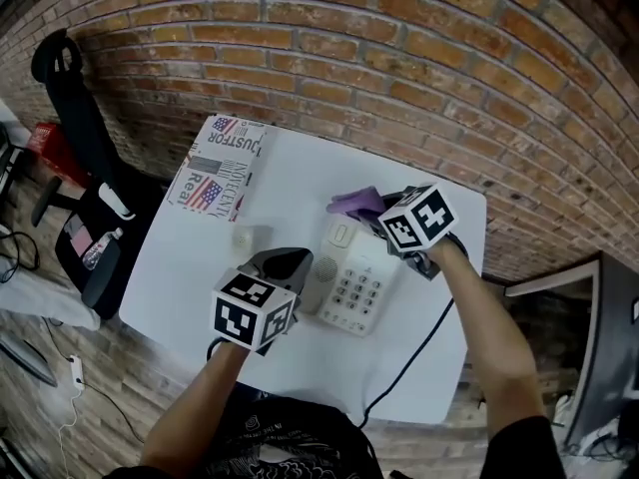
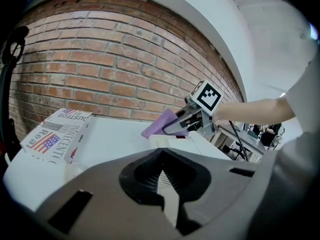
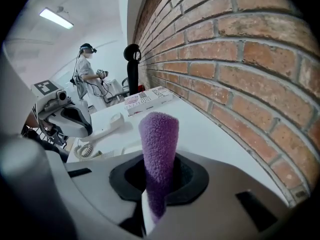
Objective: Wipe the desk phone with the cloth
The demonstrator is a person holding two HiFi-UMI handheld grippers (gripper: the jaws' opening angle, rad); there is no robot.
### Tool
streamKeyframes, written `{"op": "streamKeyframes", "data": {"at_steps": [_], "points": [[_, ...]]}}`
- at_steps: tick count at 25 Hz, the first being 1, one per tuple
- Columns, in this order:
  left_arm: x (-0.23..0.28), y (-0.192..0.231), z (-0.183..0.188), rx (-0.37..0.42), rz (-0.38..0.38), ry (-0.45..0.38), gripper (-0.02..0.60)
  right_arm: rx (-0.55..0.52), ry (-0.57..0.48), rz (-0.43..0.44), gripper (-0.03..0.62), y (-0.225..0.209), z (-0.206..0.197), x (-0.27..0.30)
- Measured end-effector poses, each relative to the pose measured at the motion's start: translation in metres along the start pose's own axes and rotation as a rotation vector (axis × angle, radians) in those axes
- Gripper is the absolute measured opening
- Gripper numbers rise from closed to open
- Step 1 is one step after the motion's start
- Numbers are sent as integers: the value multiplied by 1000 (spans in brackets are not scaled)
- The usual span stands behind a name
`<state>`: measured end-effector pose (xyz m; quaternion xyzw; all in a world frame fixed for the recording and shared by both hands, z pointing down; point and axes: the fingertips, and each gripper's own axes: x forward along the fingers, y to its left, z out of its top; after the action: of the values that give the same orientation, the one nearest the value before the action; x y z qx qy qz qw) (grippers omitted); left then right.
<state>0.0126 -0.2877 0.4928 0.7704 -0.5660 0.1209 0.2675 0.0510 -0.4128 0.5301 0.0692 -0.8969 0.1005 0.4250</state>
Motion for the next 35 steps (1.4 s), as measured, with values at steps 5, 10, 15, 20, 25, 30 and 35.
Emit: {"op": "streamKeyframes", "data": {"at_steps": [5,10,15,20,25,30,35], "points": [[8,-14,3,12,-24,2,6,24,-12,-2,46,-4,-12,-15],[15,-27,6,27,-47,6,6,46,-10,-30,46,-11,-29,-30],[21,-39,6,42,-68,12,6,76,-14,-50,46,-16,-47,-45],[27,-49,10,51,-88,12,6,106,-29,-74,46,-19,-60,-60],[30,-61,14,73,-116,9,6,144,-53,-133,46,-25,-71,-81],[26,-64,23,87,-129,-7,6,174,-111,-211,46,-24,-71,-113],[12,-63,31,97,-140,-23,6,208,-199,-290,46,-11,-61,-151]]}}
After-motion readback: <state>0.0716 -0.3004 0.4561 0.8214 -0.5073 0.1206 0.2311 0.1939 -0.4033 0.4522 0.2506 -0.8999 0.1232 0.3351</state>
